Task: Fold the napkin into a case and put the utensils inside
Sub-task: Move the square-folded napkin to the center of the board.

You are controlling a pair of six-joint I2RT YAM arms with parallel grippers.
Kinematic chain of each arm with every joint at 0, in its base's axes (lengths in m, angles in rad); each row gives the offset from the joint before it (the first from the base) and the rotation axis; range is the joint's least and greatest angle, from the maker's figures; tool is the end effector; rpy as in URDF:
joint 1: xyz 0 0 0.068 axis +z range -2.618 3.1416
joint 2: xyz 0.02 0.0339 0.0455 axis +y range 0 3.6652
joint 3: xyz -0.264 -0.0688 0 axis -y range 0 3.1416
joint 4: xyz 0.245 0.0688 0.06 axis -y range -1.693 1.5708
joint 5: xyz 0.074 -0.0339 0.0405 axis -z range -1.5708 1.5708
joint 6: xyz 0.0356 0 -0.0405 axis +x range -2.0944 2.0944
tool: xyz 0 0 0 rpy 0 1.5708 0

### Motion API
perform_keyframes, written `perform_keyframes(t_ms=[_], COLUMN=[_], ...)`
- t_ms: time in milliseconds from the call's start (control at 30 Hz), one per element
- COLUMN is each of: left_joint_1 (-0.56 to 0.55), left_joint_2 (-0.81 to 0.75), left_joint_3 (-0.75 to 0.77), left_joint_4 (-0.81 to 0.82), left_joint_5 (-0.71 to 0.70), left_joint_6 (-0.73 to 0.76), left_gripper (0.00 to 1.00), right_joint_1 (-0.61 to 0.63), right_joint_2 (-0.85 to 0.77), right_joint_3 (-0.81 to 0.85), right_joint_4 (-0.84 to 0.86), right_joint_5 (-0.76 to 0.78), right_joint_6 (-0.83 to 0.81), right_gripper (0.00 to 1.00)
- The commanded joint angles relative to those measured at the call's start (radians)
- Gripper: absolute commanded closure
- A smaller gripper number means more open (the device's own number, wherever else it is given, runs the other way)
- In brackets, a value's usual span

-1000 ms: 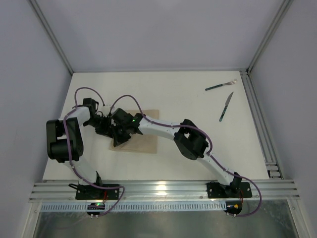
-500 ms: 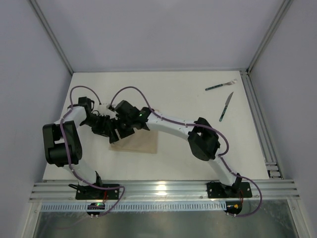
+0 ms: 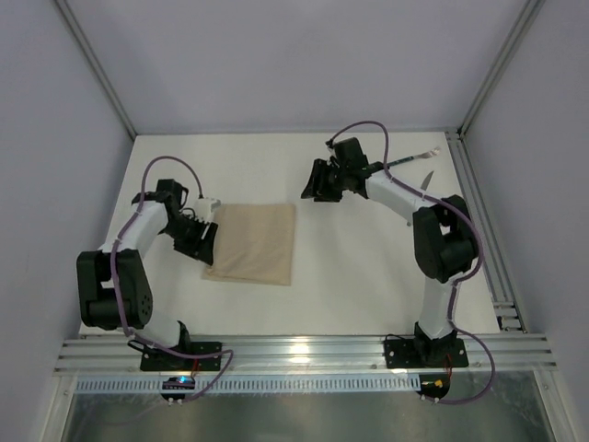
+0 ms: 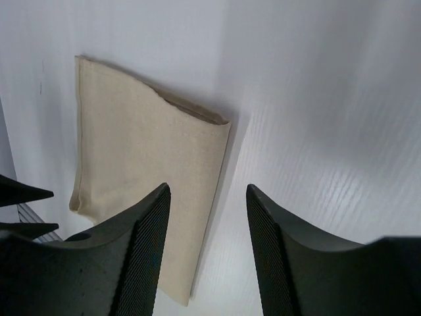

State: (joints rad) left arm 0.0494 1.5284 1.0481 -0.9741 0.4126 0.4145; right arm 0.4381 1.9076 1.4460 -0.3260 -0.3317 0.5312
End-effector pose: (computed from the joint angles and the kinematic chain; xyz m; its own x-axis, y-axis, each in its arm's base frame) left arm 0.2666 -0.0011 0.2114 -0.9075 0.3245 -0.2667 0.4007 0.8593 -0.3178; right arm 0.3838 0.1926 0.2310 -0.8619 0.1251 -0.4914 -0.2001 0.8065 0.5564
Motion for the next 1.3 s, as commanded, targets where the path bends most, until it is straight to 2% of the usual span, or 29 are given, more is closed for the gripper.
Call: perform_keyframes(t_ms=[0,167,333,433,500,567,600,633,733,767,900,933,1033,1133,1267], left_joint_1=[-0.039,-0.069,-0.091,-0.102,-0.102,-0.102,-0.102,-0.1,-0.094,-0.088,-0.082,-0.082,-0.074,-0.059,-0.054], left_joint_2=[0.009,0.048,0.09,0.121,0.128,0.128,0.127,0.118,0.093,0.076,0.046,0.041,0.023,-0.002,-0.03], left_joint_3=[-0.043,-0.051,-0.06,-0.063,-0.069,-0.072,-0.074,-0.074,-0.076,-0.074,-0.076,-0.074,-0.065,-0.042,-0.02], left_joint_4=[-0.002,0.054,0.054,0.054,0.061,0.061,0.064,0.067,0.06,0.058,0.051,0.049,0.034,0.005,-0.015], left_joint_5=[-0.072,-0.097,-0.1,-0.118,-0.136,-0.143,-0.147,-0.159,-0.17,-0.17,-0.158,-0.152,-0.115,-0.077,-0.037], left_joint_6=[0.012,-0.02,-0.016,-0.006,-0.003,-0.002,0.0,0.0,0.003,0.007,0.032,0.041,0.066,0.081,0.099], left_gripper=[0.42,0.47,0.63,0.77,0.91,1.0,1.0,1.0,1.0,1.0,0.98,0.95,0.66,0.57,0.46], right_joint_1=[0.011,0.011,0.013,0.014,0.019,0.021,0.021,0.022,0.024,0.025,0.025,0.025,0.025,0.034,0.088], right_joint_2=[0.097,0.2,0.263,0.289,0.3,0.314,0.317,0.32,0.311,0.292,0.191,0.162,0.039,-0.094,-0.274], right_joint_3=[0.065,0.099,0.093,0.094,0.094,0.096,0.094,0.094,0.077,0.068,-0.044,-0.112,-0.263,-0.427,-0.616], right_joint_4=[0.091,0.153,0.217,0.238,0.248,0.254,0.258,0.26,0.262,0.271,0.311,0.317,0.32,0.347,0.285], right_joint_5=[-0.089,-0.171,-0.187,-0.196,-0.194,-0.197,-0.199,-0.201,-0.201,-0.195,-0.146,-0.13,-0.081,-0.035,0.034], right_joint_6=[0.012,0.056,0.092,0.119,0.139,0.15,0.159,0.164,0.165,0.167,0.171,0.173,0.171,0.171,0.177], right_gripper=[0.45,0.45,0.45,0.5,0.54,0.62,0.65,0.74,0.87,0.94,0.96,0.96,0.96,0.96,0.94])
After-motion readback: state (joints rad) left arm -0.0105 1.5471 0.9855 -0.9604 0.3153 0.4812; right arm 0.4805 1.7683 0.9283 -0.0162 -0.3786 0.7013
